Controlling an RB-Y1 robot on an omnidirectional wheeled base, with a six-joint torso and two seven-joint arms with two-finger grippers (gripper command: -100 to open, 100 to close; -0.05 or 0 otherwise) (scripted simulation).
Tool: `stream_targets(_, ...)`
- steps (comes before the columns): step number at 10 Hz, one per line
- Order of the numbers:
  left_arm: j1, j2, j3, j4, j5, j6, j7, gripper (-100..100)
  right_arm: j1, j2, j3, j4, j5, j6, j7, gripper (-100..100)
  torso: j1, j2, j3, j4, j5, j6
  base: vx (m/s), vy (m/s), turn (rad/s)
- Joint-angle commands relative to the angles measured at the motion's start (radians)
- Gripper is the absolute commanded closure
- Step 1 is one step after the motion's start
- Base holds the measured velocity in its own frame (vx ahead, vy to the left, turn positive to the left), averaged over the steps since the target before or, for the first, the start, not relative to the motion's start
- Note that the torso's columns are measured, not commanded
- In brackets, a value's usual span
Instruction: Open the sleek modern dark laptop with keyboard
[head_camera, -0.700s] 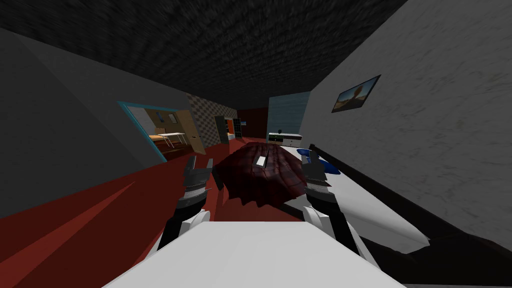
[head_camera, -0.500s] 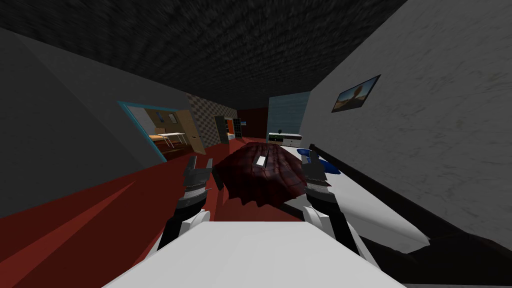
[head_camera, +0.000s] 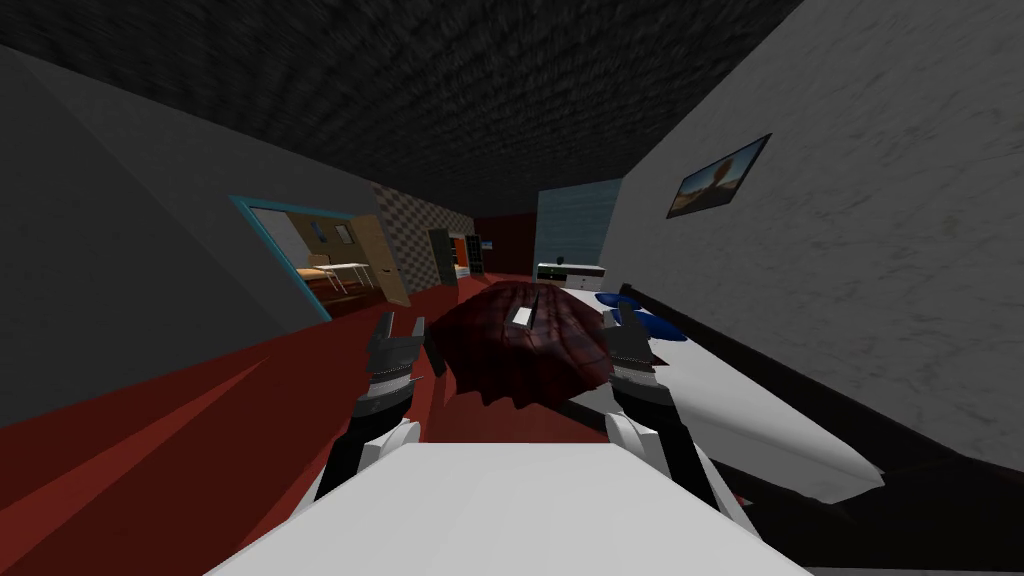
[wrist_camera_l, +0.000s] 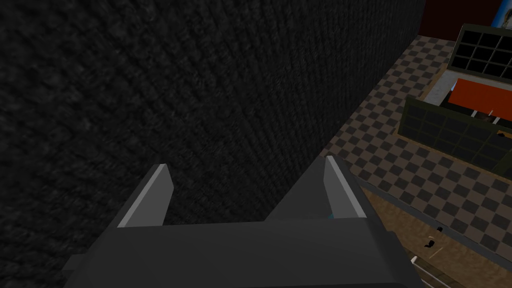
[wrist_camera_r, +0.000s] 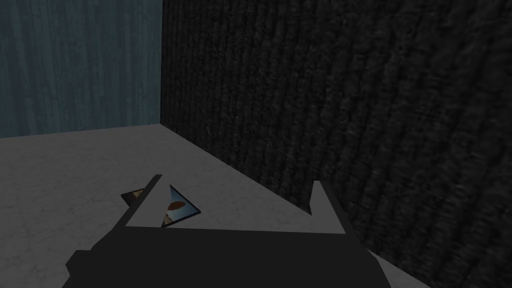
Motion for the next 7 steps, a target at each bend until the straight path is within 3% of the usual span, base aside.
stream_targets(1,0.000,0.000,0.000,0.000,0.000,0.000,0.000,0,0.000,0.000,0.000,0.000,0.000,0.000,0.000,0,0.000,0.074,-0.148,0.074,0.000,0.000,0.000,0.000,0.000)
stream_targets(2,0.000,0.000,0.000,0.000,0.000,0.000,0.000,0,0.000,0.000,0.000,0.000,0.000,0.000,0.000,0,0.000,0.148,-0.295,0.148,0.000,0.000,0.000,0.000,0.000)
stream_targets(3,0.000,0.000,0.000,0.000,0.000,0.000,0.000,0,-0.002,-0.034,-0.003,0.008,0.009,0.007,0.006,-100,0.000,0.221,-0.443,0.221,0.000,0.000,0.008,0.010,0.020)
stream_targets(4,0.000,0.000,0.000,0.000,0.000,0.000,0.000,0,-0.004,-0.058,-0.006,0.015,0.017,0.014,0.013,-100,0.000,0.255,-0.512,0.254,0.000,0.000,0.006,0.025,0.029)
stream_targets(7,0.000,0.000,0.000,0.000,0.000,0.000,0.000,0,-0.013,-0.135,-0.022,0.050,0.061,0.049,0.044,-100,0.001,0.268,-0.537,0.268,0.000,0.000,0.007,0.041,0.039)
